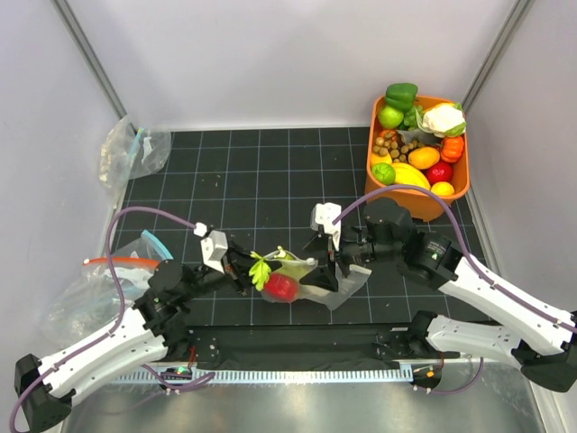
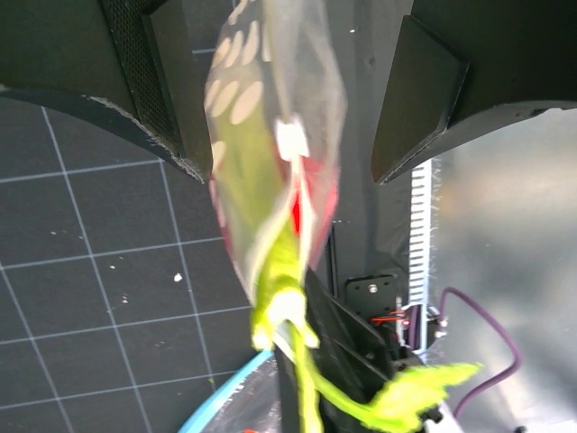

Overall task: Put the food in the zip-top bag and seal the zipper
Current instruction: Zip the zipper food storage bag at the center of the board.

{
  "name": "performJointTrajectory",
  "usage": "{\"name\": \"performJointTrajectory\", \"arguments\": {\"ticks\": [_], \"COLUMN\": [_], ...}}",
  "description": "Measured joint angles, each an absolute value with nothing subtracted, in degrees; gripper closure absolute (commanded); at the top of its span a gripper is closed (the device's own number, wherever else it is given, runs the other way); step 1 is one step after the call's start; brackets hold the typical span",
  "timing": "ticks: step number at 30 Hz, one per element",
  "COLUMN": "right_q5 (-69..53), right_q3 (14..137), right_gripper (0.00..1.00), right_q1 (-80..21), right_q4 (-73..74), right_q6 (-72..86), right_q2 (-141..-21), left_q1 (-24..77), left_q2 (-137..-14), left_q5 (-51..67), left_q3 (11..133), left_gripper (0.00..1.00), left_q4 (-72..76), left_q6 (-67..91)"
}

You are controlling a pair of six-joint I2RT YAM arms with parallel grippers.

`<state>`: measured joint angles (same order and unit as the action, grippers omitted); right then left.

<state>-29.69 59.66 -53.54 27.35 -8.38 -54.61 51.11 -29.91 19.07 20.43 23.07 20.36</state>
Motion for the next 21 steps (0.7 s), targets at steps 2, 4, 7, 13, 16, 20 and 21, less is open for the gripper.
{"name": "performJointTrajectory", "arguments": {"ticks": [2,4,7,13,16,20,21], "right_q5": [-28.34,-27.07,-25.54,-23.75,-23.05,-22.74,-22.85], "right_q3": [59.42,59.00,58.28,57.76,57.69,57.10,56.97], "right_gripper": [0.22,0.26,0.45,0.92,0.99,0.99,0.99], "right_q1": [-53.54,-53.54,-53.54,-53.58,-53.63,-53.63,-53.63], "right_q4": [27.22,27.00,26.48,26.09,26.00,26.11,26.13], "right_q6": [-8.40,-8.40,-8.54,-8.08,-7.84,-7.66,-7.68], "right_q2": [-54.61,-54.61,-54.50,-54.37,-54.35,-54.37,-54.37], "left_q1": [51.11,51.11,51.11,51.11,51.09,51.11,51.13], "left_q2": [-29.23,-28.97,-28.97,-28.47,-27.86,-26.33,-25.96], "left_q5": [19.05,19.07,19.09,18.76,18.11,16.88,16.53], "left_q3": [20.43,20.43,20.43,20.43,20.43,20.43,20.43], "left_gripper": [1.00,1.00,1.00,0.79,0.39,0.19,0.15], "left_q4": [23.07,23.09,22.94,22.24,22.24,22.44,22.46], "left_q6": [20.36,20.36,20.36,20.32,19.73,20.51,20.69]}}
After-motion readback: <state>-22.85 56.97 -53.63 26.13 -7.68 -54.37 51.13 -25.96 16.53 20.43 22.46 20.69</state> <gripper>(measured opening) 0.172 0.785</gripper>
